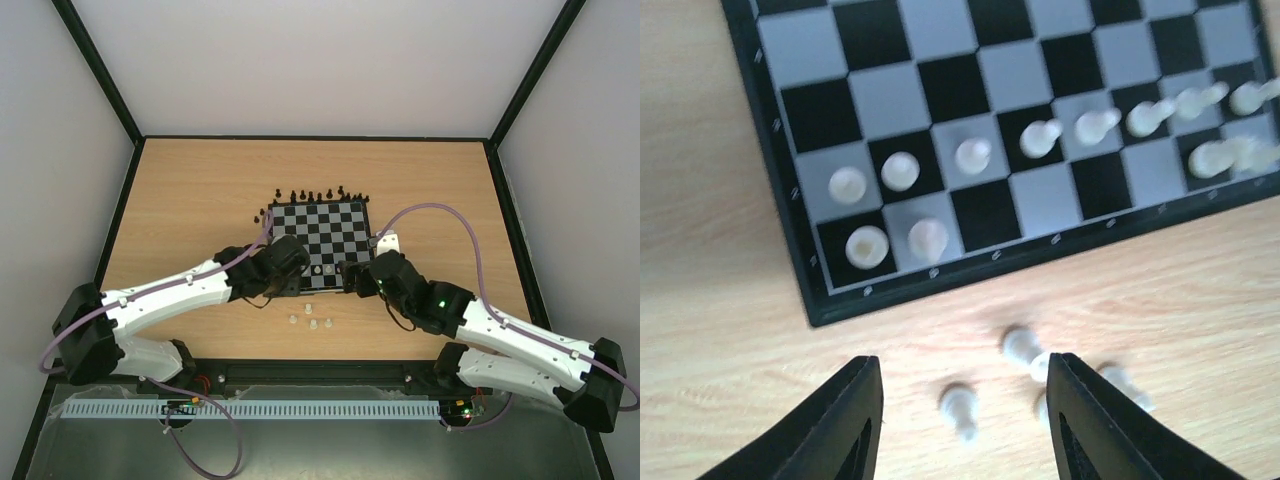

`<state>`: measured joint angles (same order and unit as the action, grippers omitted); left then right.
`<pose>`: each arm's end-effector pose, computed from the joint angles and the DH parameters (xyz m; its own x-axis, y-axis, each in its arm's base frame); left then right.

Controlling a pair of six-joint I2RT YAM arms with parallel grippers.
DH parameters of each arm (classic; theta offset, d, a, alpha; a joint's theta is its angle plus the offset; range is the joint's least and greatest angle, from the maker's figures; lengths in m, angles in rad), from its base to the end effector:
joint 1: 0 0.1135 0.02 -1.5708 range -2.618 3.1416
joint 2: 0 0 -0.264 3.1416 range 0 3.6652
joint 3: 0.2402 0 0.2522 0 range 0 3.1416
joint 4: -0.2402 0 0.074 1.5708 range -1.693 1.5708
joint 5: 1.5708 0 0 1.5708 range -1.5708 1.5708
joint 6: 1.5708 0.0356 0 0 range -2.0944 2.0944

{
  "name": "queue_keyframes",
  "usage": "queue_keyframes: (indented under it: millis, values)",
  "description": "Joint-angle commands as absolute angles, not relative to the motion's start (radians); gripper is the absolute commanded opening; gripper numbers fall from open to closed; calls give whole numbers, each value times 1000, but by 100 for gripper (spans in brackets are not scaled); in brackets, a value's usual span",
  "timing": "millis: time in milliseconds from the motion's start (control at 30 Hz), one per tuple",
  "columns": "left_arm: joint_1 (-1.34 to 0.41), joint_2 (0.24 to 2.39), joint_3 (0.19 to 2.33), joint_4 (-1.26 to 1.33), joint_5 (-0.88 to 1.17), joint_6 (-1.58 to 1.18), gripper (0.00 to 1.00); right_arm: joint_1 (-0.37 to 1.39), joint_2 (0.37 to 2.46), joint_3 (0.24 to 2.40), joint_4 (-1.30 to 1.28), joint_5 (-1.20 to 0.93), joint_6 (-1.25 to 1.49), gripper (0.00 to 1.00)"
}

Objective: Set up the chess pieces on the board
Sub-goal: Pick up the chess piece at the center of the board.

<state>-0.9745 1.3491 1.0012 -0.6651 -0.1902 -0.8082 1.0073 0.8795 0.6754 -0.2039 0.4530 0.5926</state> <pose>0.1574 -0.2199 0.2515 -0.8760 0.0264 -0.4816 0.1780 0.9457 -0.2719 0.1206 0.1616 0.2839 -0.4805 0.1797 -0.8584 -0.3341 0.8674 0.3686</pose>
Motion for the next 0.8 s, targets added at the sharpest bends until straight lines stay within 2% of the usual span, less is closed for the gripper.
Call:
queue_keyframes:
  millis: [0,367,767]
  values:
    - [-992,1296,919,-694,-157,-835,50,1005,919,673,-207,487,607,99]
    - [-1071,1299,822,-642,-141,-887,58,1005,931,670,-203,497,607,99]
    - [-1097,1412,839,-598,-129,-881,59,1006,933,669,-201,489,607,99]
